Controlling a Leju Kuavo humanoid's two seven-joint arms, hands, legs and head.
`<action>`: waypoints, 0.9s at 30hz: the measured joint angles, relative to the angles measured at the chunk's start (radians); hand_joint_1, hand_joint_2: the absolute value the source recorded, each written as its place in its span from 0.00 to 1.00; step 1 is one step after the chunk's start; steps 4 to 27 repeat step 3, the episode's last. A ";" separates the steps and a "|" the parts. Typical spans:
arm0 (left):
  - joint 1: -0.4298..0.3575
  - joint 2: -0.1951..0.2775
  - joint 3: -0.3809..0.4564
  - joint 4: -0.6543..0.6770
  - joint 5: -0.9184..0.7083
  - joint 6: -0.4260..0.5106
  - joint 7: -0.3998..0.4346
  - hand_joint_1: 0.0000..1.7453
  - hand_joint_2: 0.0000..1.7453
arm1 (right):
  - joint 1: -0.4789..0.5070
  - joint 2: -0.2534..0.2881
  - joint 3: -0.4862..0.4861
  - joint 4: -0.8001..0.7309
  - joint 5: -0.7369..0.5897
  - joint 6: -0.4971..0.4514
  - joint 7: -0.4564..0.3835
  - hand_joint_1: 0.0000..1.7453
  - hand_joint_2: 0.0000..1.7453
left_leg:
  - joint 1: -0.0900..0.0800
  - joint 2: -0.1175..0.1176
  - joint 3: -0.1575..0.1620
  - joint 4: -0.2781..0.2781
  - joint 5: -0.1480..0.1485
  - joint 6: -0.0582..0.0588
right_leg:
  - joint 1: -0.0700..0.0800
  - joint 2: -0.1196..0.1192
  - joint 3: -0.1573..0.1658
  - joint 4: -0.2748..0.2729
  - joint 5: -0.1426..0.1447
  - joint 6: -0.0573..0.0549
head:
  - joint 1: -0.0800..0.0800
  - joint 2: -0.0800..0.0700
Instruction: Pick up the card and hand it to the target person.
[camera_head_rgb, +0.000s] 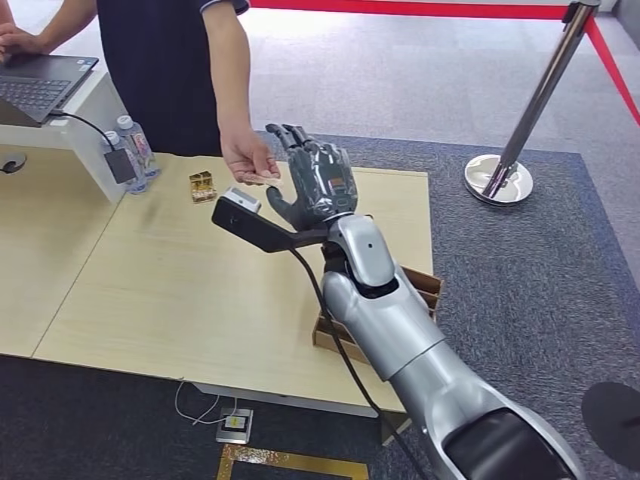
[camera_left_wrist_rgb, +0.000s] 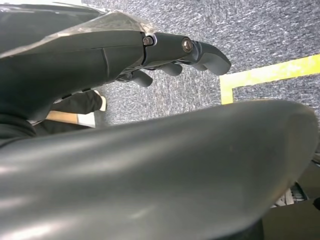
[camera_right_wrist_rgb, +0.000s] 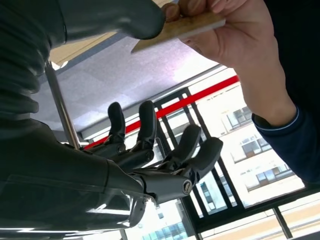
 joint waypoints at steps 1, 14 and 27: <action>0.000 0.000 0.000 0.000 0.000 0.000 0.000 0.00 0.00 | 0.000 0.000 -0.001 -0.002 -0.003 0.004 0.000 0.00 1.00 | 0.000 0.000 0.000 0.000 0.000 0.000 | 0.000 0.000 0.000 0.000 0.000 0.000 | 0.000 0.000; 0.000 0.000 0.000 0.000 0.001 0.000 0.000 0.00 0.00 | 0.001 -0.001 -0.003 -0.009 -0.005 0.008 0.001 0.00 1.00 | 0.000 0.000 0.000 0.000 0.000 0.000 | 0.000 0.000 0.000 0.000 0.000 0.000 | 0.000 0.000; 0.000 0.000 0.000 0.000 0.001 0.000 0.000 0.00 0.00 | 0.001 -0.001 -0.003 -0.009 -0.005 0.008 0.001 0.00 1.00 | 0.000 0.000 0.000 0.000 0.000 0.000 | 0.000 0.000 0.000 0.000 0.000 0.000 | 0.000 0.000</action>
